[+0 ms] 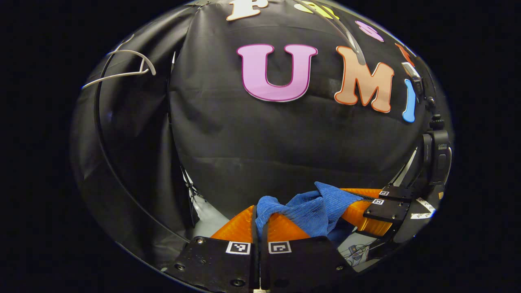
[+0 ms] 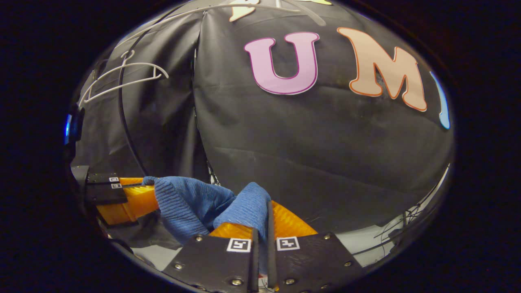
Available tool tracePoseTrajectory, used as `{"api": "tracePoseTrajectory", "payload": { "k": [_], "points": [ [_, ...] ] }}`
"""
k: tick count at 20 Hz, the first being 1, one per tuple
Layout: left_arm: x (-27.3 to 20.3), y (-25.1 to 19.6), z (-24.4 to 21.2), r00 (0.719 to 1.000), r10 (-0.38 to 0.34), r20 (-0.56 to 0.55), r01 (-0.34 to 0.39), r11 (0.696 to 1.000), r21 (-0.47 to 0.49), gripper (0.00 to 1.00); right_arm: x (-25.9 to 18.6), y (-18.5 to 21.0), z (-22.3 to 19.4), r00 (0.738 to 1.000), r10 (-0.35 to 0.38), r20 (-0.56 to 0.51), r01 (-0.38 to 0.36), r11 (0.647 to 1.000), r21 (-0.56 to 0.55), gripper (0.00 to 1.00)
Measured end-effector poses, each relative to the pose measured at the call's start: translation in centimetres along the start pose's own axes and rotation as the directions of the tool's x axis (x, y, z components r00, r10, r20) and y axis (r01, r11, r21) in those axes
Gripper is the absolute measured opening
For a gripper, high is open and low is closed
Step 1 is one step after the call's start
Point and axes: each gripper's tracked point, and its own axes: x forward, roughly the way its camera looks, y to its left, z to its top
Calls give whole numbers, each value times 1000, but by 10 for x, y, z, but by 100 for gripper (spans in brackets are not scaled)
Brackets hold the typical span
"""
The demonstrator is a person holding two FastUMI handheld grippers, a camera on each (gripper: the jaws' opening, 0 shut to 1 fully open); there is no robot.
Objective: Grasp the clothes on the hanger with both hands and then place them into the laundry hamper below.
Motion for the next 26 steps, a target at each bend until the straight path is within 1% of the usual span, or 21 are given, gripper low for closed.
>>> {"api": "tracePoseTrajectory", "payload": {
  "k": [4, 9, 11, 16, 17, 18, 19, 22, 26],
  "points": [
    [4, 2, -26, 998, -3, -70, 4, 1000, 10, 2, 4, 4, -20, 999, -1, -47, 0, 1000, -12, 9],
    [7, -3, -55, 988, -32, -149, 28, 999, -25, 2, 6, 2, -48, 993, 1, -114, -4, 1000, -25, 9],
    [7, -3, -74, 981, -35, -189, 29, 999, -38, 2, 7, 4, -60, 990, 8, -142, -10, 1000, -20, 9],
    [9, -5, -115, 955, -43, -292, 20, 997, -81, 2, 4, 5, -88, 976, 16, -216, -22, 999, -26, 9],
    [8, -5, -121, 951, -44, -307, 18, 996, -89, 0, 3, 4, -94, 973, 15, -230, -22, 999, -25, 9],
    [7, -6, -126, 946, -47, -322, 17, 995, -95, 0, 3, 3, -99, 970, 15, -244, -21, 999, -24, 9],
    [5, -4, -134, 941, -47, -336, 15, 995, -98, 2, 3, 3, -106, 966, 14, -257, -20, 1000, -24, 9],
    [-2, 5, -154, 923, -37, -382, 3, 996, -88, 2, 2, 3, -121, 954, 17, -300, -24, 1000, -20, 9],
    [-6, 4, -169, 904, -42, -426, 2, 996, -93, 3, 3, 3, -131, 942, 16, -336, -24, 999, -21, 9]
  ]
}}
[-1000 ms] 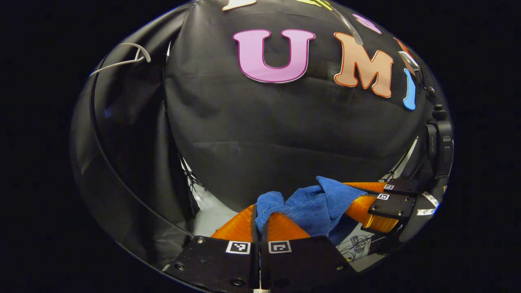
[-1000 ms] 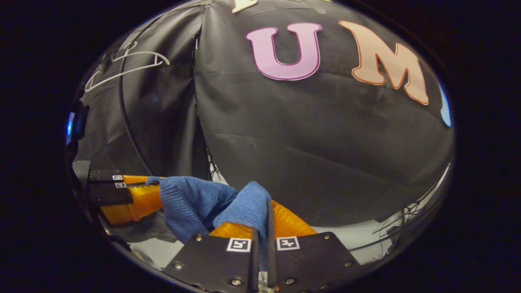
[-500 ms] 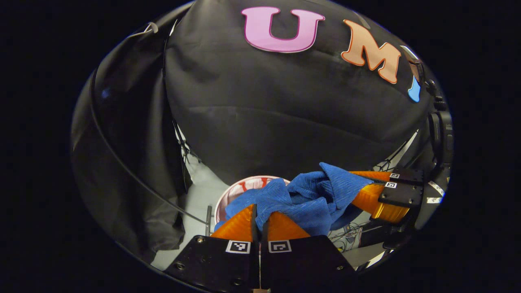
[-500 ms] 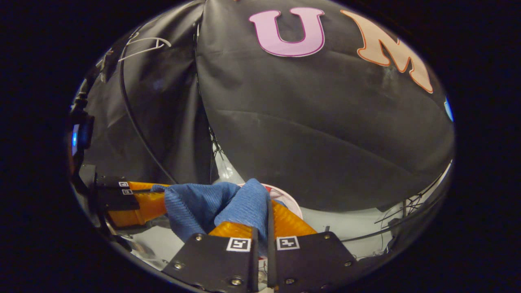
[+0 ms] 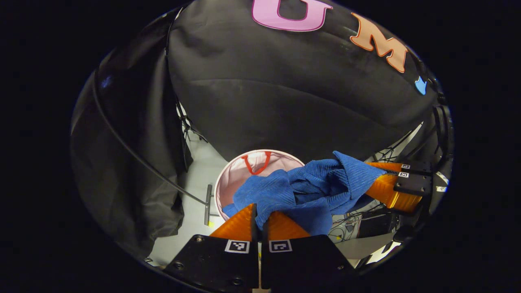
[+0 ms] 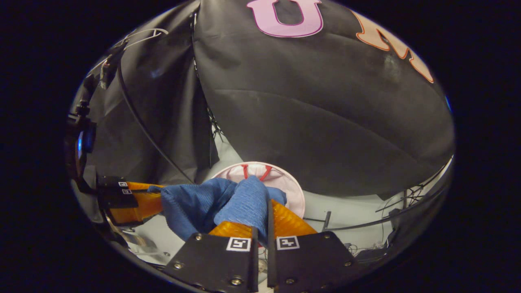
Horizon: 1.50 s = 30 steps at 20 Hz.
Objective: Grasp the clothes on the hanger with both hands and then place them into the laundry hamper below.
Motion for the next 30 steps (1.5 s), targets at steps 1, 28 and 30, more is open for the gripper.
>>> {"api": "tracePoseTrajectory", "payload": {
  "k": [1, 28, 30],
  "points": [
    [1, 1, -2, 1000, 1, -7, -1, 1000, 1, 4, 0, 0, -4, 1000, 1, -6, -1, 1000, 0, 9],
    [-1, 5, -7, 999, 15, -51, -16, 1000, -18, 17, -3, 3, -9, 999, -14, -35, 14, 1000, 1, 17],
    [-2, 6, -6, 999, 14, -45, -15, 1000, -13, 17, -5, 1, -5, 1000, -17, -26, 18, 1000, 9, 18]
  ]
}}
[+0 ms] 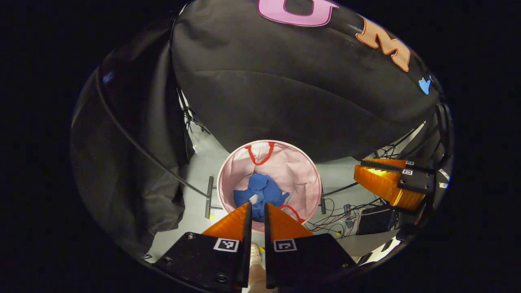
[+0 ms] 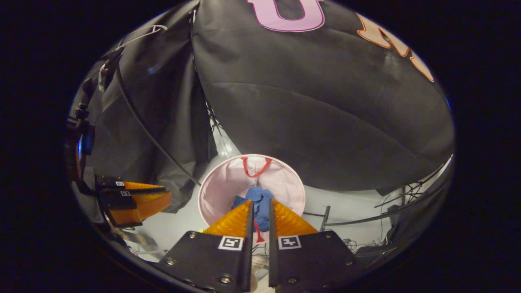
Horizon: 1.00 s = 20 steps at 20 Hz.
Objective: Grasp the clothes on the hanger with both hands and then place them into the laundry hamper below.
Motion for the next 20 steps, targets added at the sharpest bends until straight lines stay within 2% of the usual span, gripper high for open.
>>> {"api": "tracePoseTrajectory", "payload": {
  "k": [3, 6, 10, 12, 16, 20],
  "points": [
    [-7, -5, 13, 999, -1, 33, 1, 1000, 3, 17, -7, -3, 9, 999, -11, 30, 11, 1000, 5, 17],
    [-20, -9, 38, 993, -3, 117, 2, 1000, 12, 17, -22, -5, 30, 995, -18, 98, 17, 1000, 18, 18],
    [-45, -21, 83, 961, -32, 275, 25, 999, 26, 17, -55, -11, 67, 973, -40, 228, 34, 999, 30, 17],
    [-65, -30, 106, 936, -47, 347, 35, 999, 40, 17, -77, -14, 91, 952, -53, 300, 45, 998, 35, 17],
    [-110, -46, 151, 864, -62, 500, 22, 996, 87, 16, -129, -25, 132, 894, -96, 438, 88, 995, 38, 17],
    [-160, -67, 189, 784, -92, 614, 31, 993, 110, 16, -193, -32, 171, 813, -129, 568, 116, 992, 59, 17]
  ]
}}
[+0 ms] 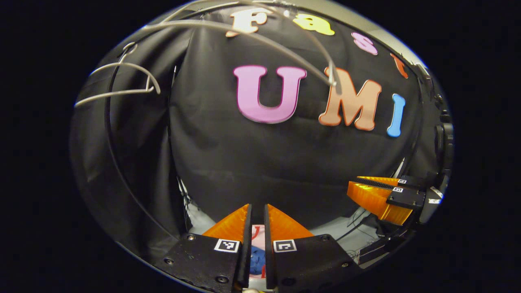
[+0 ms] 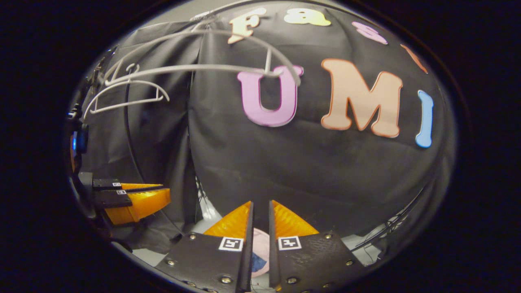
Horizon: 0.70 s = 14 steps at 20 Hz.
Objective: Grasp the clothes on the hanger with both hands and then place them into the laundry hamper below.
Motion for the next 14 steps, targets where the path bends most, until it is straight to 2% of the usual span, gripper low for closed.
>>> {"api": "tracePoseTrajectory", "payload": {
  "k": [6, 7, 8, 9, 11, 12, 13, 14],
  "points": [
    [-36, -6, 80, 979, -23, 204, 15, 999, 38, 16, -43, -14, 89, 977, -36, 210, 33, 999, 18, 17],
    [-41, -10, 94, 973, -26, 231, 16, 999, 45, 8, -50, -15, 100, 970, -41, 239, 37, 999, 24, 17],
    [-47, -13, 105, 966, -29, 258, 17, 999, 48, 8, -58, -16, 113, 962, -47, 268, 42, 999, 25, 17],
    [-54, -17, 114, 959, -36, 282, 22, 998, 53, 16, -65, -18, 122, 954, -52, 294, 46, 999, 28, 17],
    [-66, -21, 133, 946, -38, 323, 21, 998, 57, 16, -80, -22, 136, 939, -65, 337, 55, 998, 41, 17],
    [-72, -24, 141, 938, -46, 343, 27, 998, 60, 8, -87, -24, 144, 933, -73, 352, 59, 997, 49, 17],
    [-77, -26, 149, 931, -50, 362, 30, 998, 62, 19, -93, -27, 148, 926, -81, 369, 64, 996, 60, 17],
    [-81, -28, 156, 924, -54, 378, 30, 997, 68, 20, -94, -30, 154, 919, -90, 383, 70, 995, 68, 17]
  ]
}}
